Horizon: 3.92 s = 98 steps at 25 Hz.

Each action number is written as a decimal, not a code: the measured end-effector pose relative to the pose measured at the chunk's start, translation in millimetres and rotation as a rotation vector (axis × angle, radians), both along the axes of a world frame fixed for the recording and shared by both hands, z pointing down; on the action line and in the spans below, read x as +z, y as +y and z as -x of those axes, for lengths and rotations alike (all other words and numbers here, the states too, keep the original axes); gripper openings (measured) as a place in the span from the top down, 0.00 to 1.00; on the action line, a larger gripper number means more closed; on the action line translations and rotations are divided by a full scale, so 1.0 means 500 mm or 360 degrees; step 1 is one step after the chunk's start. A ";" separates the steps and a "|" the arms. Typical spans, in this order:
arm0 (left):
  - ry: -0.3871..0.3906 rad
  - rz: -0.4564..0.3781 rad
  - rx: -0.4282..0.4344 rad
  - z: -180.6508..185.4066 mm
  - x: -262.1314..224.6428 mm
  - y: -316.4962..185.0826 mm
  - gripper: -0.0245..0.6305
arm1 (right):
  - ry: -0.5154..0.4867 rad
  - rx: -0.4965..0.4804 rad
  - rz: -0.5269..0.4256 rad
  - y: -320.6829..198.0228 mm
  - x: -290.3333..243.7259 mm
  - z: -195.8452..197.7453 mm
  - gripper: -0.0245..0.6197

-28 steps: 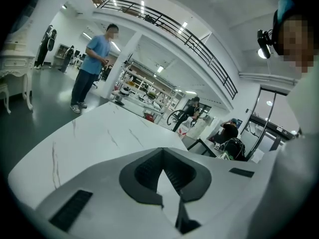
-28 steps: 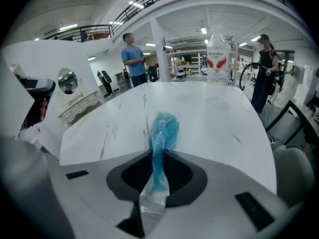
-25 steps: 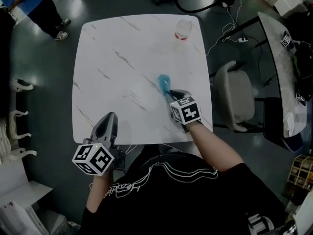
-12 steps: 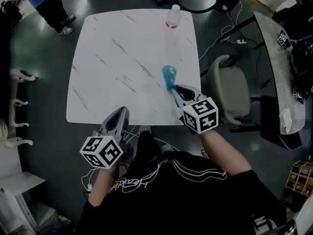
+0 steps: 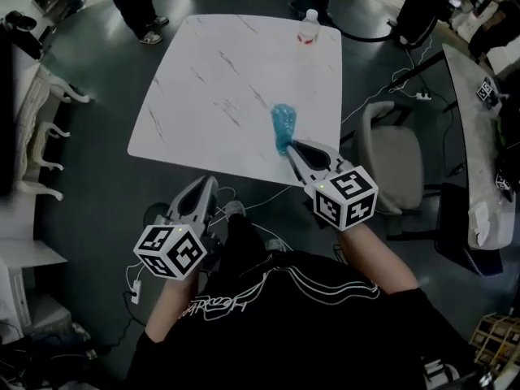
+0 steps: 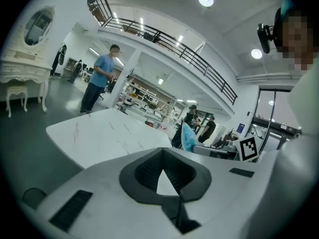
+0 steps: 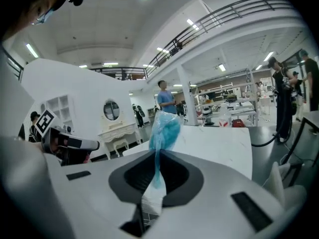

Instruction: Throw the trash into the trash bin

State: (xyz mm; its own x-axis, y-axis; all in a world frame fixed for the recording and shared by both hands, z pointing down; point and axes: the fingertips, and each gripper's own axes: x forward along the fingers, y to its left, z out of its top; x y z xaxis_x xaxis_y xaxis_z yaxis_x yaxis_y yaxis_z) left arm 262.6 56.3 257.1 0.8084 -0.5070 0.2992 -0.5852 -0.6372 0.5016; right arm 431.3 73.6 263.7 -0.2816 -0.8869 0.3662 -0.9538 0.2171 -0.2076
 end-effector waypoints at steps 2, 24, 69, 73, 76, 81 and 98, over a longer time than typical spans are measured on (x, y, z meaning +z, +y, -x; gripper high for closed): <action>-0.0003 -0.0013 -0.0053 0.034 -0.003 0.012 0.96 | -0.0008 -0.0046 -0.0011 0.004 -0.003 0.031 0.89; 0.0065 0.0227 -0.0971 0.750 0.142 -0.064 0.96 | 0.0156 -0.0800 0.0165 -0.221 0.126 0.680 0.89; 0.0021 0.0947 -0.1316 1.210 0.561 0.016 0.96 | 0.0243 -0.1190 0.1382 -0.208 1.090 1.185 0.50; 0.0020 0.0907 -0.1297 1.189 0.546 -0.009 0.96 | 0.0170 -0.1303 0.1280 -0.186 1.033 1.177 0.50; 0.0023 0.0859 -0.1268 1.167 0.525 -0.023 0.96 | 0.0062 -0.1351 0.1162 -0.183 0.950 1.183 0.50; 0.0001 0.0755 -0.1151 1.100 0.471 -0.052 0.96 | -0.0066 -0.1543 0.0864 -0.196 0.748 1.180 0.50; 0.0010 0.0113 -0.0352 0.433 0.130 -0.057 0.96 | 0.0036 -0.1035 -0.0447 -0.108 0.024 0.542 0.90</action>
State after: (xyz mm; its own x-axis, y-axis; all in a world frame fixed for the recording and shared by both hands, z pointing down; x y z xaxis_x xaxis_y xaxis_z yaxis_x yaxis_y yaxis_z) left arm 46.3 27.5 322.2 0.6821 -0.6497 0.3356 -0.7032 -0.4567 0.5449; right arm 160.3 19.7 275.8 -0.7812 -0.6034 0.1603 -0.6161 0.7865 -0.0419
